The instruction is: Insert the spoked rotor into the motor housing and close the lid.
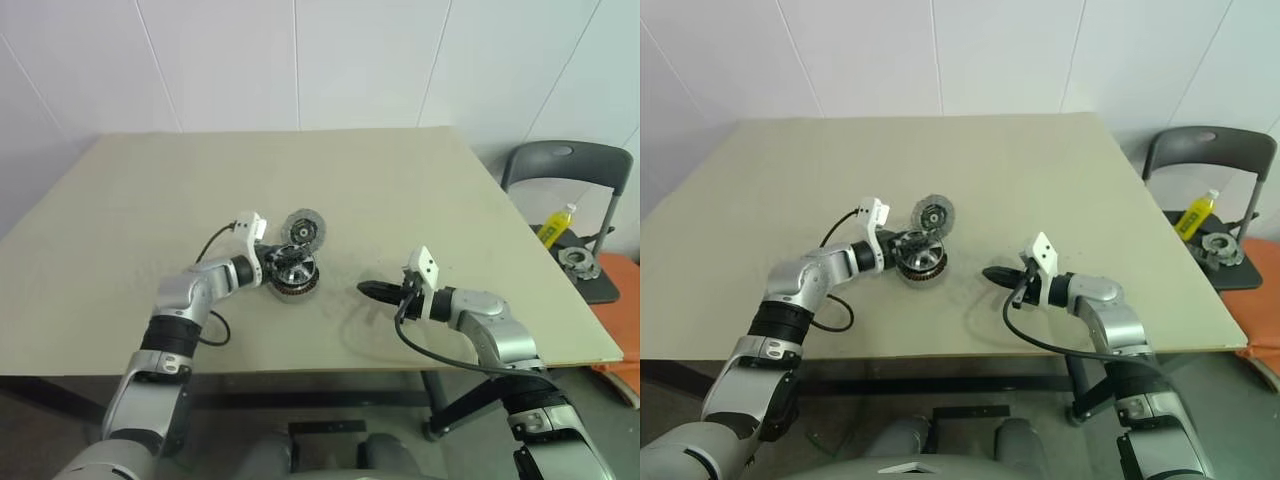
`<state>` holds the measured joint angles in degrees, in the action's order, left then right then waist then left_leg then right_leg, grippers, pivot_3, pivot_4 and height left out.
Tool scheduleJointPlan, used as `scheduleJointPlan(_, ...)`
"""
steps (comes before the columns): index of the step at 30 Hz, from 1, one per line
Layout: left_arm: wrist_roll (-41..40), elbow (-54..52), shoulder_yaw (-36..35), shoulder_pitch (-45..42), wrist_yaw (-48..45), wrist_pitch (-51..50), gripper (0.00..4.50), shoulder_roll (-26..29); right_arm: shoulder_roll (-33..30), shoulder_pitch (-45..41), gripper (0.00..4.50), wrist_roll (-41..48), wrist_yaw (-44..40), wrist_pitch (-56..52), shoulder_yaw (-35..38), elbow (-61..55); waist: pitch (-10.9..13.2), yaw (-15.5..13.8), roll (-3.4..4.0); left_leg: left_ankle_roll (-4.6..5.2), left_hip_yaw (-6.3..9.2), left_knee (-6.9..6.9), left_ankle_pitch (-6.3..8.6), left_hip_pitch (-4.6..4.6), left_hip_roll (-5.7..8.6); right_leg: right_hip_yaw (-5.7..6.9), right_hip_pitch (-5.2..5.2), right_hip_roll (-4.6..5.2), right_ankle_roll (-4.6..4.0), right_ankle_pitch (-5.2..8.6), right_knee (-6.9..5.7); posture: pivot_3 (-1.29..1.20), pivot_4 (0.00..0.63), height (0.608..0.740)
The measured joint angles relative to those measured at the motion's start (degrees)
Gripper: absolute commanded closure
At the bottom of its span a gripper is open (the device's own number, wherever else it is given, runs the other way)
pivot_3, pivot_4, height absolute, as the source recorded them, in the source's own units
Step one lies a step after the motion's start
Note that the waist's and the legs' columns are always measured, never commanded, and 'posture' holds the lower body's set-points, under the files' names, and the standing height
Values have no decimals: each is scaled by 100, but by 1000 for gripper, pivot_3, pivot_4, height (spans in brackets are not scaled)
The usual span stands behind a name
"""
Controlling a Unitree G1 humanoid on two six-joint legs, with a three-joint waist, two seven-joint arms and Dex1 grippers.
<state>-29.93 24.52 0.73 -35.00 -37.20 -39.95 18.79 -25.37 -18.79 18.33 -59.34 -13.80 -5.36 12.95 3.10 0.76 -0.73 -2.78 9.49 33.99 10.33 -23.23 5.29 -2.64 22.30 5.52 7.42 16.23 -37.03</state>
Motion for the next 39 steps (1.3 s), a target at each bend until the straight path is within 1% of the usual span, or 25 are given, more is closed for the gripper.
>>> scheduleJointPlan(5, -10, -106, -38, -50, -333, -602, 1183, 237, 0, -10, 4500, -10, -11, 1, -2, 24, -1, 11, 0, 0, -1, 0, 0, 7, 0, 0, -7, 0, 0, 1, 0, 0, 0, 740)
scheduleJointPlan(9, -83, -402, 46, 101, -725, -1087, 1183, 411, 0, -53, 4500, -24, -32, 1, -23, 85, -1, 8, 2, 0, 0, -1, 0, 7, 0, -1, -6, 0, -1, 1, -1, 0, 0, 740)
scheduleJointPlan(17, -294, -654, -5, 211, -1201, -1604, 1183, 666, 6, -149, 4500, -129, -74, 5, -66, 243, 0, 8, 2, 0, 4, -1, 0, 6, -2, 1, -2, -1, -4, 2, -4, 0, 0, 740)
scheduleJointPlan(21, -252, -712, 85, 266, -1444, -1556, 1183, 893, 30, -169, 4500, -142, -77, 10, -91, 298, 0, 24, 2, 0, 2, -1, 0, 7, -2, 0, -2, -2, -8, 4, -6, 0, 0, 740)
scheduleJointPlan(24, -38, -778, 277, 268, -1616, -1364, 1183, 1147, 53, -177, 4500, -181, -79, 15, -98, 334, -1, 29, 3, -1, 2, -1, 1, 11, -3, 0, -5, -2, -17, 9, -7, 0, 0, 740)
scheduleJointPlan(29, 290, -769, 523, 268, -1791, -1076, 1183, 1363, 63, -202, 4500, -211, -81, 30, -105, 354, -1, 25, 3, -4, 2, -1, 2, 14, -4, 0, -8, -2, -18, 9, -7, 0, 0, 740)
scheduleJointPlan(32, 457, -739, 556, 264, -1853, -914, 1183, 1440, 64, -202, 4500, -238, -82, 31, -106, 357, 0, 24, 4, -4, 3, -2, 2, 14, -4, 0, -8, -2, -18, 9, -7, 0, 0, 740)
scheduleJointPlan(36, 644, -530, 506, 241, -1790, -594, 1183, 1442, 67, -201, 4500, -243, -82, 31, -106, 358, 0, 12, 4, -3, 4, -2, 2, 13, -4, 0, -7, -2, -17, 9, -6, 0, 0, 740)
scheduleJointPlan(39, 556, -386, 197, 107, -1647, -540, 1183, 1221, 83, -202, 4500, -246, -81, 32, -111, 360, 1, -11, 2, -2, 9, 0, 1, 9, -3, 2, -6, -1, -14, 7, -6, 0, 0, 740)
